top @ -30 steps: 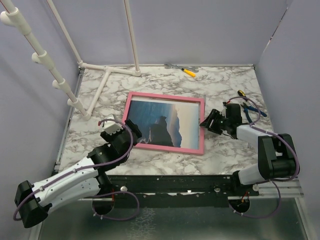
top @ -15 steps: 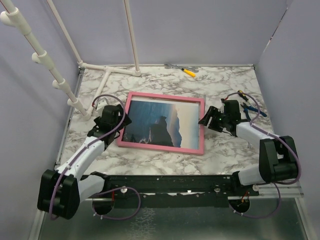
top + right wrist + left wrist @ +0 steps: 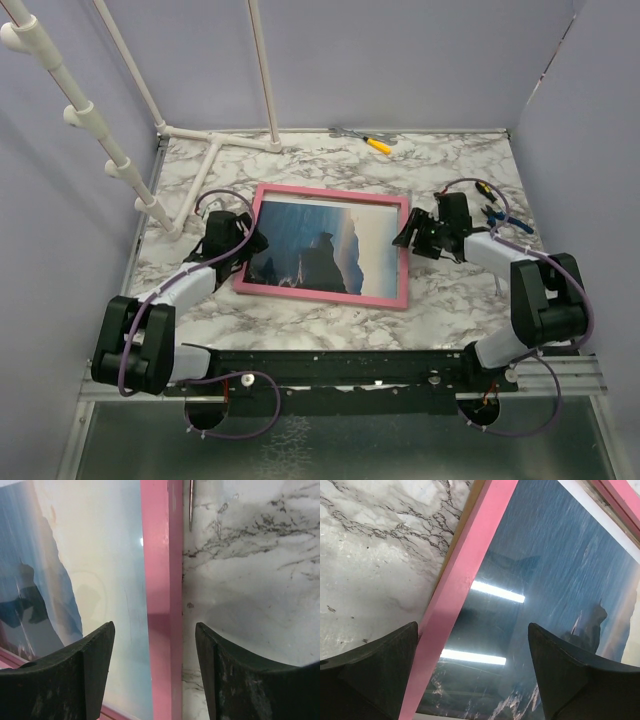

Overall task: Take the photo out of the frame
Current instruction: Adjust the photo frame at the center of the board.

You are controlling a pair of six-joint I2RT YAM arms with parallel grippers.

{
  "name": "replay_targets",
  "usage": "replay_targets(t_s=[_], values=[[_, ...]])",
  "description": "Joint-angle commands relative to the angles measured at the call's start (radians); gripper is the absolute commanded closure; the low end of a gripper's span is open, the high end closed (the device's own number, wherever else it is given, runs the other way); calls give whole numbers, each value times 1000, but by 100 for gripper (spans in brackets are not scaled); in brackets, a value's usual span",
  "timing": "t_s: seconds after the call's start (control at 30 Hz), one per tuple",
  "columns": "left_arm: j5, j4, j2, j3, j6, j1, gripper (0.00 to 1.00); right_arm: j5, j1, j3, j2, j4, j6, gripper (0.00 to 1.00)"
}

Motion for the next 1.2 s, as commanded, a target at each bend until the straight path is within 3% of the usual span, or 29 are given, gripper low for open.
replay_targets(t_s=[0.0,0.33,0.57,0.77,0.93,1.17], values=[[10,31,22,-34,-13,4,11,32,4,62,63,-20,-10,31],[-45,5,35,-84,-25,4,19,18,5,145,163,-1,4,40],[35,0,-2,-132,-50,2,40,14,8,224,233,-15,1,44],[124,-4,-66,-203,-107,-14,47,25,8,295,299,-29,5,44],[120,-17,-96,-224,-177,-113,47,40,9,357,356,-30,-7,41],[14,-28,-119,-221,-330,-338,43,61,8,468,421,-32,-32,34]])
